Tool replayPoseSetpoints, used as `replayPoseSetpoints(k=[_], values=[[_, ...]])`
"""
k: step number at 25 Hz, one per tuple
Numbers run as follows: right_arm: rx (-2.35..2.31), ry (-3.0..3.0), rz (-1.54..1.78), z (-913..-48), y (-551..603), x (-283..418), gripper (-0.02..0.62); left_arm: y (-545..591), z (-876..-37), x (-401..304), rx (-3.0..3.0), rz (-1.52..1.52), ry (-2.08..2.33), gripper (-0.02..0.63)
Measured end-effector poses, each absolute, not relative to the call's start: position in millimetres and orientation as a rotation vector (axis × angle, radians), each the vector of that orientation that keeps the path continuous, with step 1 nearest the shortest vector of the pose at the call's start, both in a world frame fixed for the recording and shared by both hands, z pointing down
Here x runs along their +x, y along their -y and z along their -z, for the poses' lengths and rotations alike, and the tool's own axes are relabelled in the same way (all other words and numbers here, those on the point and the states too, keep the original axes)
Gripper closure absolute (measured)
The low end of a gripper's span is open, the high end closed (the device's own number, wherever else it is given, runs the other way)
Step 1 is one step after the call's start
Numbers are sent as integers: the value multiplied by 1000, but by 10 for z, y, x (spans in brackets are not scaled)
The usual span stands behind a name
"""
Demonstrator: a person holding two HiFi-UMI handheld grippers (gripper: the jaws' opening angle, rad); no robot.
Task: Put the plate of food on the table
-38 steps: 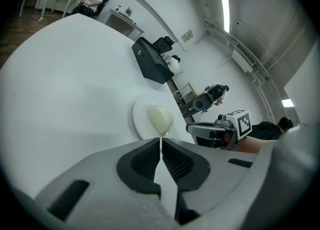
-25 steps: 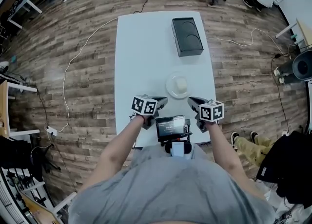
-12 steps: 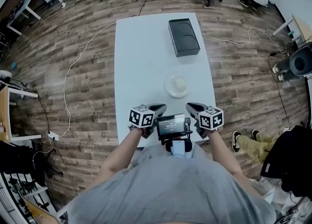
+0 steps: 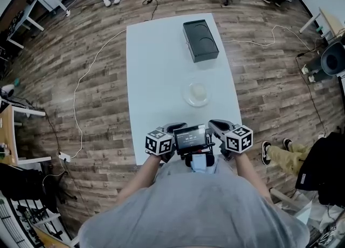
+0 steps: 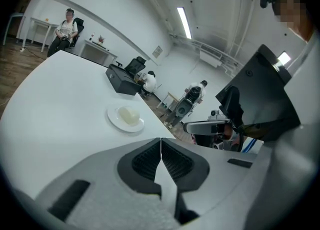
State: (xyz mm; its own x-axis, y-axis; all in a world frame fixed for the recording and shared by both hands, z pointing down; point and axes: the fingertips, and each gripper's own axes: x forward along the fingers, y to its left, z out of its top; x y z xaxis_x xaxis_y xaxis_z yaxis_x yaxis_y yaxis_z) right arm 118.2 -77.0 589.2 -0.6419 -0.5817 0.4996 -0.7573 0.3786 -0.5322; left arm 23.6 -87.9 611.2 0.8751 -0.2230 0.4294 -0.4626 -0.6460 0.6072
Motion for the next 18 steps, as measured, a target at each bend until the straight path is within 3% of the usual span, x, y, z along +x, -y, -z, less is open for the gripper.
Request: replayPoseSetpoints(k=[18], values=[[1221, 2439, -1111, -5775, 810, 1146, 565, 944, -5998, 168, 2321, -327, 543, 586]])
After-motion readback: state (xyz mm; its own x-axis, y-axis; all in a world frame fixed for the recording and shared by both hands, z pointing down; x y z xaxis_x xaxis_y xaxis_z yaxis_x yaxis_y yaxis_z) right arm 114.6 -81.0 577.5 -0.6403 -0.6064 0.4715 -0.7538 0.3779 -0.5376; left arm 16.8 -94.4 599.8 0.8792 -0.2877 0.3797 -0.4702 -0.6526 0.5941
